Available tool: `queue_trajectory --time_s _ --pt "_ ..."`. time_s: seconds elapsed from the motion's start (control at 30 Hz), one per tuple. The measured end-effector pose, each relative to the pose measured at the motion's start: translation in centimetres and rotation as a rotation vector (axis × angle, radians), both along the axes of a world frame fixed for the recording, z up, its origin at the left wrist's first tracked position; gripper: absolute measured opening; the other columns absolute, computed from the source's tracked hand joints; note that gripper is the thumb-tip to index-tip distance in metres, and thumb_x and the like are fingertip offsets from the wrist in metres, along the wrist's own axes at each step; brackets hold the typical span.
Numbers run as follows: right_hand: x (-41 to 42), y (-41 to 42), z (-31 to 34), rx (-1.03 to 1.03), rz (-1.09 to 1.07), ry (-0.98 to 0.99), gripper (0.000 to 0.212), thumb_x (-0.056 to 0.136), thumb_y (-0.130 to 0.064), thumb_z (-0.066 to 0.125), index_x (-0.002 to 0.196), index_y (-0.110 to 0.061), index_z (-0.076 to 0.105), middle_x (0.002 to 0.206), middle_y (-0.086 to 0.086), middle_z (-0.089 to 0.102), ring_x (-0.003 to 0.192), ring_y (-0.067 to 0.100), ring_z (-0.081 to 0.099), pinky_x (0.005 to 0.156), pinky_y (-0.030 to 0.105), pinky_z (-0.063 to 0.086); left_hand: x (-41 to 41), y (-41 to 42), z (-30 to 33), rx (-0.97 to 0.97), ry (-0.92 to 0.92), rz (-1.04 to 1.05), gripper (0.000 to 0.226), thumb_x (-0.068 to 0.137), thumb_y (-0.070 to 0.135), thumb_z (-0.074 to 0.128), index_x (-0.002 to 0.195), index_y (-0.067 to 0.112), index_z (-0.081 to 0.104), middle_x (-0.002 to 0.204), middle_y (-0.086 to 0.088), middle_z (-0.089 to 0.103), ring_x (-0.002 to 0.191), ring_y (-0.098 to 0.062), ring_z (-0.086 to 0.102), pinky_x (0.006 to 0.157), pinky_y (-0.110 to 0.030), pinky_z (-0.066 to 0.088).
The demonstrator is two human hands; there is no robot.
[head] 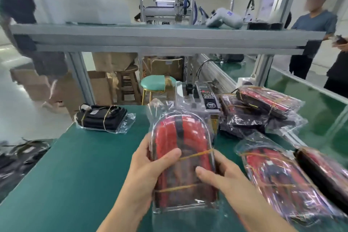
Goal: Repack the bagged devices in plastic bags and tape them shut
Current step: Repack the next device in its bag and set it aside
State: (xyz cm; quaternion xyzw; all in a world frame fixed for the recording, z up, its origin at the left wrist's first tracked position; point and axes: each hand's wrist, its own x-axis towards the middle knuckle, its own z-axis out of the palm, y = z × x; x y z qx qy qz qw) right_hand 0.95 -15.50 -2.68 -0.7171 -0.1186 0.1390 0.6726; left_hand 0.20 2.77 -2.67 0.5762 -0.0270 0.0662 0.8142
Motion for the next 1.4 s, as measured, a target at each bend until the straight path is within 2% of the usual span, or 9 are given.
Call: queue_trajectory --time_s 0.1,0.23,0.37,0.53,0.83,0.93,1.1,1.27,1.4 --pt "0.4 1.9 -1.4 -0.024 0.056 0.024 0.038 0.088 -0.005 0.064 0.116 -0.030 0.065 0.108 -0.004 0.073 0.103 0.011 0.067 0.080 0.014 0.050 -0.7 1.8 -1.7 0.061 -0.029 0.082 0.052 0.055 0.021 0.087 0.102 0.023 0.066 0.099 -0.014 0.071 0.089 -0.029 0.069 0.072 -0.030 0.056" --pt "1.0 2.6 -1.8 -0.080 0.110 0.009 0.044 0.087 -0.004 0.066 0.117 -0.037 0.063 0.110 -0.008 0.072 0.104 0.007 0.065 0.082 0.014 0.050 -1.1 2.8 -3.0 0.040 -0.034 0.108 0.056 0.051 0.021 0.089 0.102 0.027 0.066 0.100 -0.012 0.071 0.091 -0.027 0.070 0.073 -0.026 0.056" --pt "1.0 2.3 -1.2 -0.137 0.145 -0.046 0.039 0.080 -0.025 0.076 0.113 -0.041 0.063 0.108 -0.011 0.071 0.103 0.004 0.065 0.089 0.021 0.046 -1.0 2.9 -3.3 0.038 -0.049 0.082 0.060 0.050 0.020 0.090 0.104 0.026 0.065 0.101 -0.013 0.071 0.091 -0.028 0.070 0.074 -0.026 0.055" --pt "1.8 2.0 0.2 -0.076 0.061 -0.103 0.069 0.068 -0.047 0.077 0.128 -0.050 0.044 0.129 -0.029 0.053 0.121 -0.011 0.047 0.106 0.019 0.034 -0.9 3.0 -2.8 0.091 -0.037 0.015 0.064 0.050 0.018 0.090 0.108 0.024 0.065 0.103 -0.016 0.069 0.093 -0.031 0.068 0.075 -0.026 0.055" --pt "3.7 3.4 1.5 0.007 0.009 -0.282 0.047 0.084 -0.021 0.071 0.121 -0.045 0.055 0.116 -0.028 0.062 0.107 -0.007 0.059 0.089 0.010 0.047 0.0 2.1 -2.3 0.070 -0.007 0.028 0.062 0.053 0.014 0.089 0.110 0.022 0.065 0.104 -0.016 0.070 0.094 -0.032 0.069 0.074 -0.031 0.056" --pt "3.9 3.3 1.1 0.057 -0.017 -0.308 0.042 0.084 -0.014 0.071 0.116 -0.040 0.063 0.117 -0.022 0.064 0.111 -0.001 0.060 0.096 0.020 0.048 0.3 2.0 -2.2 0.081 -0.017 0.018 0.062 0.052 0.016 0.089 0.108 0.023 0.065 0.104 -0.017 0.069 0.095 -0.033 0.068 0.075 -0.033 0.057" --pt "4.2 2.9 0.5 0.045 -0.036 -0.425 0.032 0.082 0.002 0.069 0.075 -0.028 0.075 0.123 -0.020 0.058 0.121 0.004 0.054 0.101 0.028 0.044 0.9 2.0 -1.7 0.073 -0.165 0.071 0.080 0.055 0.014 0.085 0.127 0.029 0.054 0.125 0.005 0.062 0.110 -0.015 0.063 0.081 -0.024 0.054" --pt "4.0 3.0 -0.2 0.044 -0.072 -0.596 0.031 0.078 -0.001 0.072 0.064 -0.028 0.068 0.119 -0.013 0.064 0.111 0.011 0.062 0.094 0.020 0.046 1.7 2.6 -1.6 0.076 -0.305 0.146 0.015 0.055 0.014 0.079 0.062 0.014 0.067 0.117 -0.006 0.067 0.110 -0.019 0.063 0.078 -0.025 0.054" --pt "4.4 3.5 0.3 -0.062 -0.161 -0.883 0.028 0.077 -0.001 0.069 0.065 -0.026 0.064 0.100 -0.012 0.068 0.103 0.014 0.063 0.086 0.017 0.047 2.1 3.1 -2.1 0.122 -0.351 0.161 0.016 0.055 0.014 0.076 0.049 0.024 0.065 0.123 -0.013 0.061 0.111 -0.024 0.061 0.085 -0.028 0.051"
